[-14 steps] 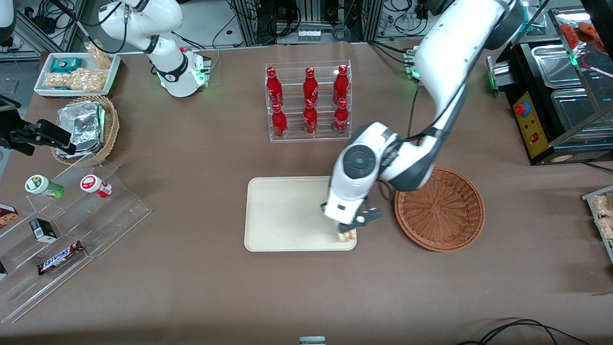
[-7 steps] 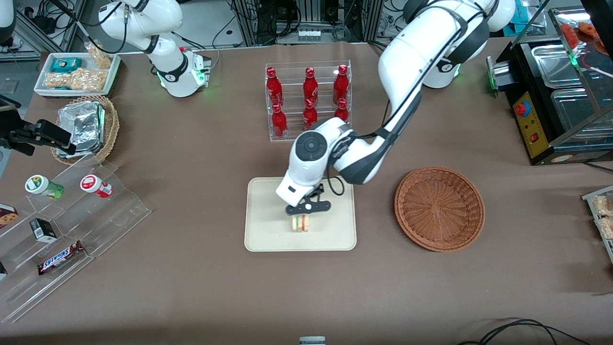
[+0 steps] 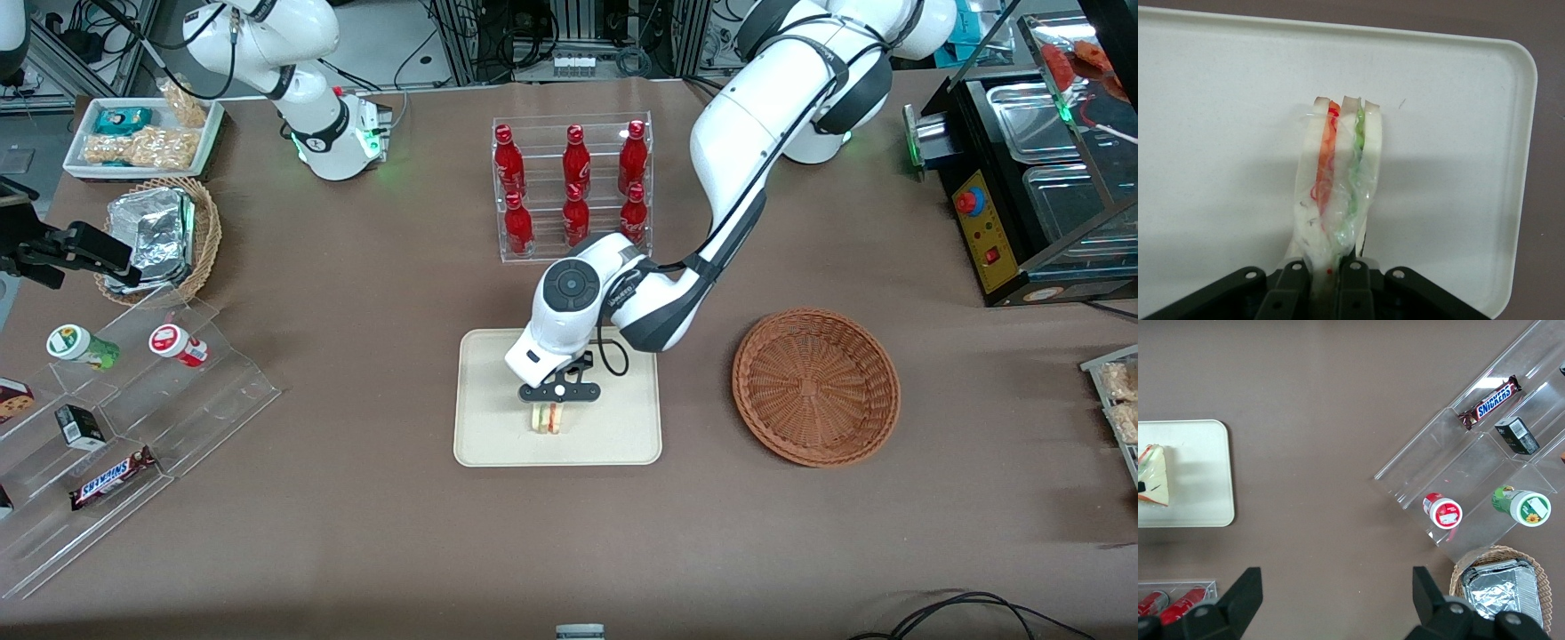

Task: Place sandwich from basket to tray
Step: 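Lower the sandwich onto the tray and open the left gripper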

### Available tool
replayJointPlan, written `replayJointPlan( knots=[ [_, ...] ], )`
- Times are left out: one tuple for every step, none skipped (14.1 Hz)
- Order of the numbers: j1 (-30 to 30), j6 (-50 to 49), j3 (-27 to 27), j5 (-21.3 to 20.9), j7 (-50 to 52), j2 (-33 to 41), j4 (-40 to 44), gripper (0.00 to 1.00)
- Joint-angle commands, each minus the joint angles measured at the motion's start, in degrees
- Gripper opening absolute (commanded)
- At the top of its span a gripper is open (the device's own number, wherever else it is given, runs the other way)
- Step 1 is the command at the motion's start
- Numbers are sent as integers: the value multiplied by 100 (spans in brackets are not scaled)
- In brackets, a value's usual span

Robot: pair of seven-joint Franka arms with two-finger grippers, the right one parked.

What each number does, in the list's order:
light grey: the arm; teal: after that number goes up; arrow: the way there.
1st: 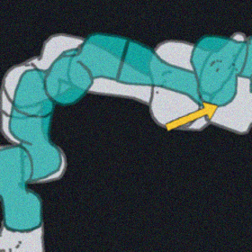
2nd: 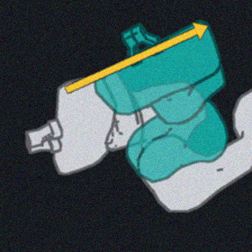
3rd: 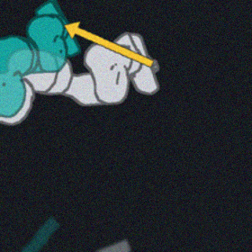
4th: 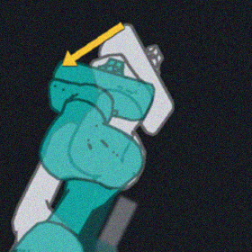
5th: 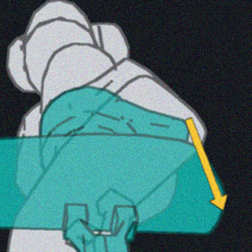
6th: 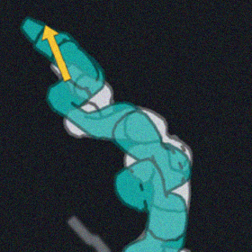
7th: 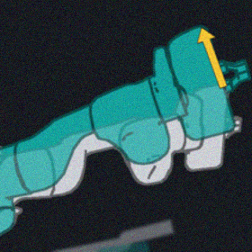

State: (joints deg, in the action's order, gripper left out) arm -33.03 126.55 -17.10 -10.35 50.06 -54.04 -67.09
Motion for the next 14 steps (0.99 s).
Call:
replayJointPlan(
  knots=[
    [-28, -33, 5, -81, -31, -107, 179, 13],
    [-28, -33, 5, -46, 4, -107, 162, 16],
    [-28, -42, 5, -29, 22, -98, 161, 25],
    [-20, -42, 5, -20, 152, -89, 161, 40],
    [-19, -42, 5, -20, 406, -63, 170, 65],
    [-11, -60, 5, -20, 661, -28, 170, 98],
    [-11, -112, 14, -28, 959, 86, 170, 100],
    [-11, -217, 14, -37, 1180, 183, 170, 100],
    [-2, -314, 23, -63, 1286, 358, 162, 100],
    [7, -480, 49, -116, 1305, 551, 127, 100],
    [33, -786, 49, -108, 1305, 779, 109, 100],
    [59, -1155, 49, -125, 1314, 999, 117, 100],
    [77, -1367, 58, -151, 1288, 1184, 100, 100],
    [95, -1665, 58, -151, 1296, 1351, 100, 100]
  ],
)
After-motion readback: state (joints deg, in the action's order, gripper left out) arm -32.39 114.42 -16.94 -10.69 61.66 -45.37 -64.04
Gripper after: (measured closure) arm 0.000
